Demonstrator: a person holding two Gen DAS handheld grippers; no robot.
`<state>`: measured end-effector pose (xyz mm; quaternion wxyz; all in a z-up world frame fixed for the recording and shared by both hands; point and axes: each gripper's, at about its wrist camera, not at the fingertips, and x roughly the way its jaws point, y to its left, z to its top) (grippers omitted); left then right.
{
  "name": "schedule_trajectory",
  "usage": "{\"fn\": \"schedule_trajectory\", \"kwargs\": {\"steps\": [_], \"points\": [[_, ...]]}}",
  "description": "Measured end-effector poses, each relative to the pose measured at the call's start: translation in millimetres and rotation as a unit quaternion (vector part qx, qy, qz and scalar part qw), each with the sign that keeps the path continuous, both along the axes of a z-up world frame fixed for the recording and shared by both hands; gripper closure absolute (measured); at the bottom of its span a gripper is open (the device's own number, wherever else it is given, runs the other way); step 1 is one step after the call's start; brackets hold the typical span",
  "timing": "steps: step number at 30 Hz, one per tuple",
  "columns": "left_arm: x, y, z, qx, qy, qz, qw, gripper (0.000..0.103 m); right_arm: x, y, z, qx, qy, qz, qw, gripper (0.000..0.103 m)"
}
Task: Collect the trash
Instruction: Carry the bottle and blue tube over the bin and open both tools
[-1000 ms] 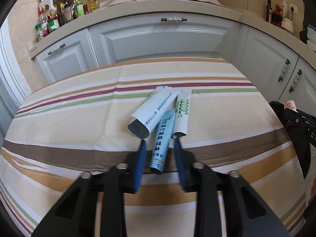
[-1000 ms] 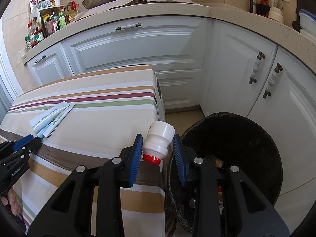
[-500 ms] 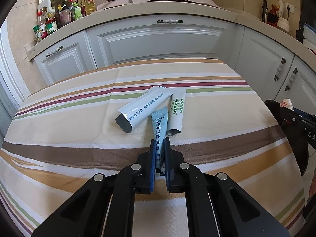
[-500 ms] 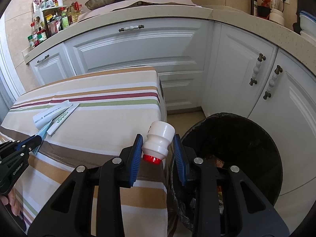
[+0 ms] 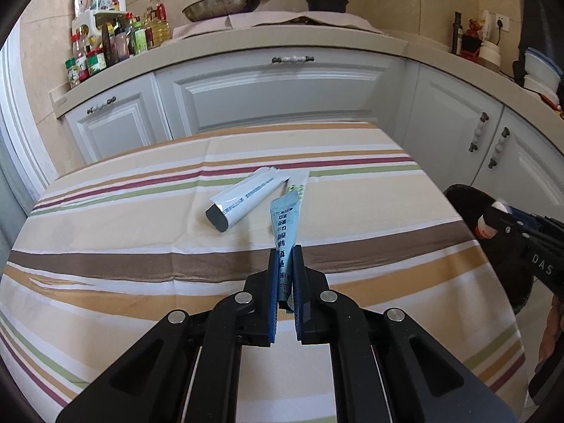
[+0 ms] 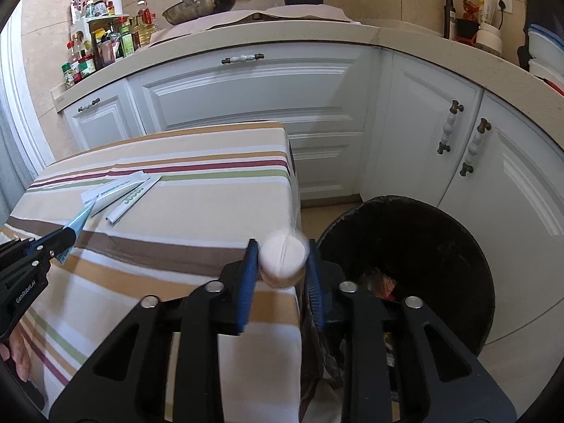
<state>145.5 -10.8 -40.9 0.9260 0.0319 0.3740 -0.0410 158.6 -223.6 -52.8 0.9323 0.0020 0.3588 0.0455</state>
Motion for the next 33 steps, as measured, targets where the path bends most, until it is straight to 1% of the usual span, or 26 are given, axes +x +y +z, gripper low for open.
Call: {"fn": "schedule_trajectory", "kwargs": {"steps": [4,7,13,23,27,33], "points": [[-8.9,-10.0,4.3,0.000,-0.009,-0.011,0.9999,0.095,-11.7,-4.0,2.1,0.001,-0.003,-0.003,1.000,0.078],[-11.3,-14.0,3.8,0.001,-0.008,-0.012,0.9999,0.095,-17.3,-5.1,0.1,0.001,-0.001,-0.002,1.000,0.078],[-14.9,-26.4,11.2,0.005,-0.022,-0.023,0.9995,0.095,-27.8,-13.5,3.2,0.006,-0.009,-0.013,1.000,0.077],[-7.2,-74.5,20.2,-0.005,-0.043,-0.066,0.9969,0.095,-33.3,-55.1,12.1,0.003,-0.023,-0.054,0.998,0.078],[-5.6,-95.4,22.8,-0.003,-0.053,-0.081,0.9953,0.095,-34.4,-73.3,12.1,0.001,-0.024,-0.072,0.997,0.078],[-1.0,-126.2,23.7,-0.007,-0.054,-0.103,0.9932,0.095,-36.1,-100.1,13.1,0.000,-0.027,-0.095,0.995,0.078]]}}
